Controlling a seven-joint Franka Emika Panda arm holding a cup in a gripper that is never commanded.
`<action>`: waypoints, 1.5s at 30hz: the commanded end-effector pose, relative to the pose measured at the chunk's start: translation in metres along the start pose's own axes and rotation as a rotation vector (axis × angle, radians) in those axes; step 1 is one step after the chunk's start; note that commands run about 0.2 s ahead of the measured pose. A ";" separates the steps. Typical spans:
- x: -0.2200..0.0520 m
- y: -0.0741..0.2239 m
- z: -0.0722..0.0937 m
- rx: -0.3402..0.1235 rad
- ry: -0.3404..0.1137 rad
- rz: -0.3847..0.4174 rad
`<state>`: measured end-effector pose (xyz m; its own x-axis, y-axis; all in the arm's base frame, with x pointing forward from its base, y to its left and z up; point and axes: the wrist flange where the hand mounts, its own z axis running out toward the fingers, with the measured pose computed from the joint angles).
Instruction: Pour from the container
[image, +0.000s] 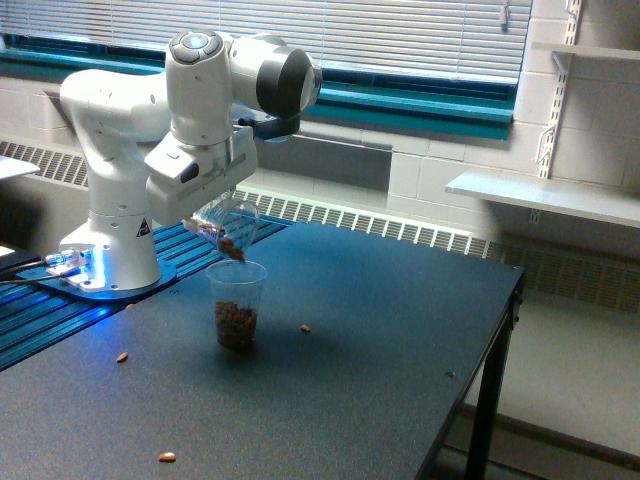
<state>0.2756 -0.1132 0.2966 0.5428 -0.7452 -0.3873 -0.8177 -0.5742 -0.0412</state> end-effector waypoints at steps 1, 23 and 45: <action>0.000 0.003 -0.004 0.006 -0.013 -0.024; -0.002 0.008 -0.012 0.008 -0.032 -0.024; -0.016 0.018 -0.026 0.056 -0.019 -0.031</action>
<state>0.2619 -0.1201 0.3213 0.5533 -0.7268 -0.4070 -0.8152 -0.5728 -0.0854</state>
